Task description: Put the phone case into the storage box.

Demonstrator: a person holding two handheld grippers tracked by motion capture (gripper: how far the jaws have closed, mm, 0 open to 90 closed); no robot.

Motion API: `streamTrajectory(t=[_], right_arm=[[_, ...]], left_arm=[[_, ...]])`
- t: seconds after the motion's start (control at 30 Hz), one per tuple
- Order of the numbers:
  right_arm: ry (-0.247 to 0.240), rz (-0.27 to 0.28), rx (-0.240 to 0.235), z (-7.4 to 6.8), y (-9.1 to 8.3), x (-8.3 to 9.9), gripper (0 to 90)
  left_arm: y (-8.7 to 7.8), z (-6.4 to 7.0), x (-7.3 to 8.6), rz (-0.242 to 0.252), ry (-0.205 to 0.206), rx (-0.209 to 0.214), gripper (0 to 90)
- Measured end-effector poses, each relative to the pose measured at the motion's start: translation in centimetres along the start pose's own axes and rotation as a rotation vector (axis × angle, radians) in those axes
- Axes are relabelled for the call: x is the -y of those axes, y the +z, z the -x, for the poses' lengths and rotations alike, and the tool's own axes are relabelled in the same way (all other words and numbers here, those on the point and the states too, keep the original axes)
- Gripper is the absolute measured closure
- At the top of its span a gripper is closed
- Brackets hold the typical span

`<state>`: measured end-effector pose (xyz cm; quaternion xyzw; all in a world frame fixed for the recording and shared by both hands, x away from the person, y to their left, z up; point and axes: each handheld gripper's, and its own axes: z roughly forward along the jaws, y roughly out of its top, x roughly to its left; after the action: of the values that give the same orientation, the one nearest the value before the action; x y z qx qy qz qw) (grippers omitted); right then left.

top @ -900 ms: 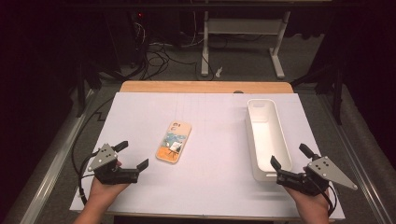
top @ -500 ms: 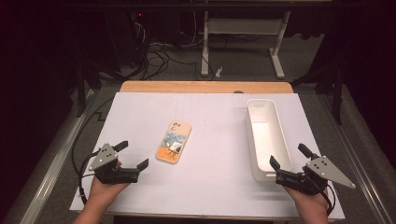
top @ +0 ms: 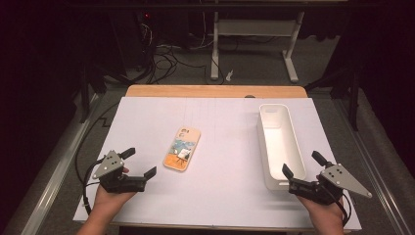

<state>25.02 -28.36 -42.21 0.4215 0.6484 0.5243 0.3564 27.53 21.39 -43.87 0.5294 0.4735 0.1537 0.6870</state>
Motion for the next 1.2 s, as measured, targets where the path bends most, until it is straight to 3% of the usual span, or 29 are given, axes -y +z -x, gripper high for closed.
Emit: streamTrajectory(t=[0.53,0.83,1.2], right_arm=[[0.002,0.02,-0.02,-0.1,-0.2,0.0,0.0],[-0.003,0.011,-0.019,-0.1,-0.1,0.0,0.0],[-0.006,0.009,-0.016,-0.1,-0.1,0.0,0.0]], left_arm=[[0.1,-0.2,0.1,-0.015,-0.017,-0.001,1.2],[0.8,-0.7,0.7,-0.094,0.0,-0.062,2.0],[1.3,-0.8,1.4,-0.163,0.01,-0.082,2.2]])
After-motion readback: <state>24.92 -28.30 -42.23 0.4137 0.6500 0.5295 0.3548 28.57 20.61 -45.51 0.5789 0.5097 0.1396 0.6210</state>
